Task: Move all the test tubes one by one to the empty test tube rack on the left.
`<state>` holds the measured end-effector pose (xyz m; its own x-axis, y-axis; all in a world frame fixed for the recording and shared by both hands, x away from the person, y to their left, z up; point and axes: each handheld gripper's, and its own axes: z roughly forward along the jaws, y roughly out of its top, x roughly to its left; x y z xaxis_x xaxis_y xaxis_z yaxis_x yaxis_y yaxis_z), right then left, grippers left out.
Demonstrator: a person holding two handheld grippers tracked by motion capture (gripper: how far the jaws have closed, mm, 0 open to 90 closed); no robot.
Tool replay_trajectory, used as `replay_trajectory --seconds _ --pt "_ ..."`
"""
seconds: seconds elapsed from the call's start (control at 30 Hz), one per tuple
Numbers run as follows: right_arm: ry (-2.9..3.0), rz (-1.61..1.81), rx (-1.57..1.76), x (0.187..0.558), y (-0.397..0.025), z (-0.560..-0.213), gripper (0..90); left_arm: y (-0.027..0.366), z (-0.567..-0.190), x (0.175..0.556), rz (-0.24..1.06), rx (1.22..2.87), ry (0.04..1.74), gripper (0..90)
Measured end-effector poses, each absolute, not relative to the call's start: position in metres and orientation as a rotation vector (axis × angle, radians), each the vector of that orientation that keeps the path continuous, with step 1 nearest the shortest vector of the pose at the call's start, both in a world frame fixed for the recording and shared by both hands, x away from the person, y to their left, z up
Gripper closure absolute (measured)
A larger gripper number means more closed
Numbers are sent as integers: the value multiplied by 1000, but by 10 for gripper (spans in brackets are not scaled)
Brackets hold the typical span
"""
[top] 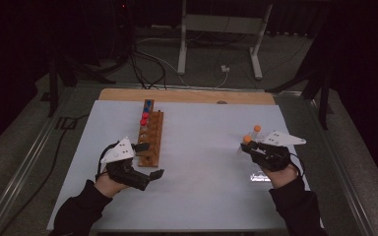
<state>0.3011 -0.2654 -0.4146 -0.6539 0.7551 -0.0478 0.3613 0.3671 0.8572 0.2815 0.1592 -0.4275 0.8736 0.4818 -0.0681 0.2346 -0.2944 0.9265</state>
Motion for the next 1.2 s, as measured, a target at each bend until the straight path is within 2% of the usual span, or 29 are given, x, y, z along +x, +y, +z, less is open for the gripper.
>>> replay_trajectory --seconds 0.43,0.9,0.93,1.17,1.2 --pt "2365 1254 786 283 -213 -421 749 138 -424 283 213 1905 490 14" --pt "2474 1277 642 270 -176 -427 749 108 -419 286 136 1904 419 24" --pt "2480 1278 636 270 -173 -427 749 103 -418 286 128 1899 397 54" --pt "2507 1281 606 267 -165 -429 749 90 -417 287 107 1889 364 122" --pt "2511 1289 601 266 -163 -429 749 88 -417 287 105 1889 358 163"
